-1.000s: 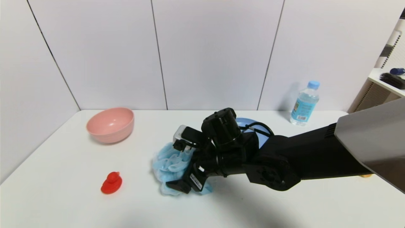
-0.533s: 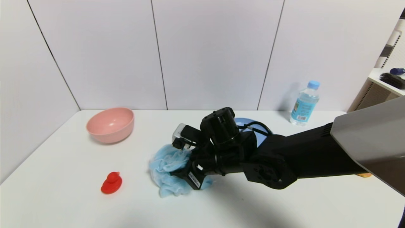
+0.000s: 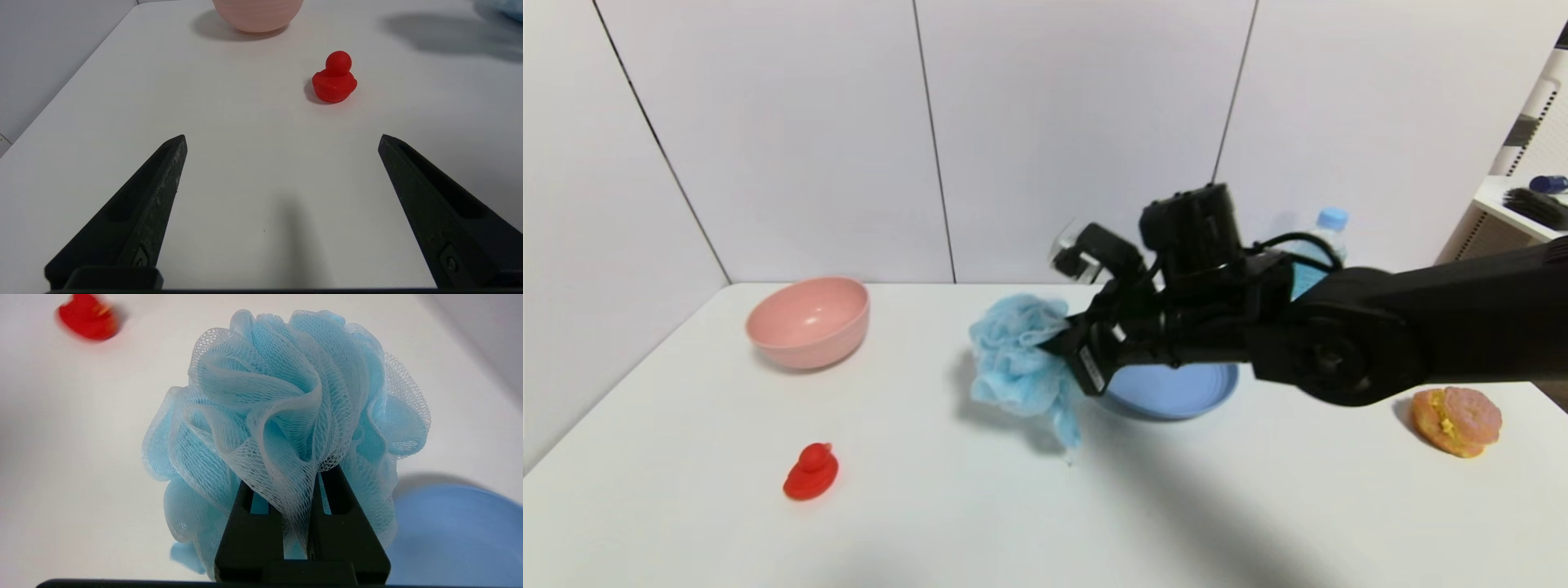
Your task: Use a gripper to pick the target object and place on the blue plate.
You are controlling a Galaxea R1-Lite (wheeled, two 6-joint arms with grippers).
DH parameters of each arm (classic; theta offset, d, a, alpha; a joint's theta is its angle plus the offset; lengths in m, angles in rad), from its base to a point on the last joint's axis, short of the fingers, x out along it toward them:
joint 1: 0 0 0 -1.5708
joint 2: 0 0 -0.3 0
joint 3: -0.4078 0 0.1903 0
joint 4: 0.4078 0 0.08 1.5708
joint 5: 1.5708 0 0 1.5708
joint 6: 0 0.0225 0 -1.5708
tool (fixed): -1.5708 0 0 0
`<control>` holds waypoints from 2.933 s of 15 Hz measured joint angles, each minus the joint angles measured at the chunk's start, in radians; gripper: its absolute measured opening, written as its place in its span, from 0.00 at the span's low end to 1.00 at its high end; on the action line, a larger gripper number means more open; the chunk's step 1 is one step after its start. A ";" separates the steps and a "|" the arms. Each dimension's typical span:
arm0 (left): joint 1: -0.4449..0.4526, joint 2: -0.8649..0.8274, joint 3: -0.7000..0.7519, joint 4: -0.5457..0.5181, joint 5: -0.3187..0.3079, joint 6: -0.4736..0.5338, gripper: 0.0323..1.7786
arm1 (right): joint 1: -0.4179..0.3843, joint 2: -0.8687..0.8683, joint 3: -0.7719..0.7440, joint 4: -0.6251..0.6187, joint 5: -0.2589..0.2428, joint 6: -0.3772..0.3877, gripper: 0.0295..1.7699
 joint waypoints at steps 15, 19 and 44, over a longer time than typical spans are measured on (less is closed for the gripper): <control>0.000 0.000 0.000 -0.001 0.000 0.000 0.95 | -0.318 -0.020 0.001 0.201 0.003 -0.027 0.10; 0.000 0.000 0.000 0.000 0.000 0.000 0.95 | -0.312 0.037 -0.029 0.204 0.003 -0.060 0.12; 0.000 0.000 0.000 0.000 0.000 0.000 0.95 | -0.511 -1.050 0.749 0.190 -0.210 0.102 0.93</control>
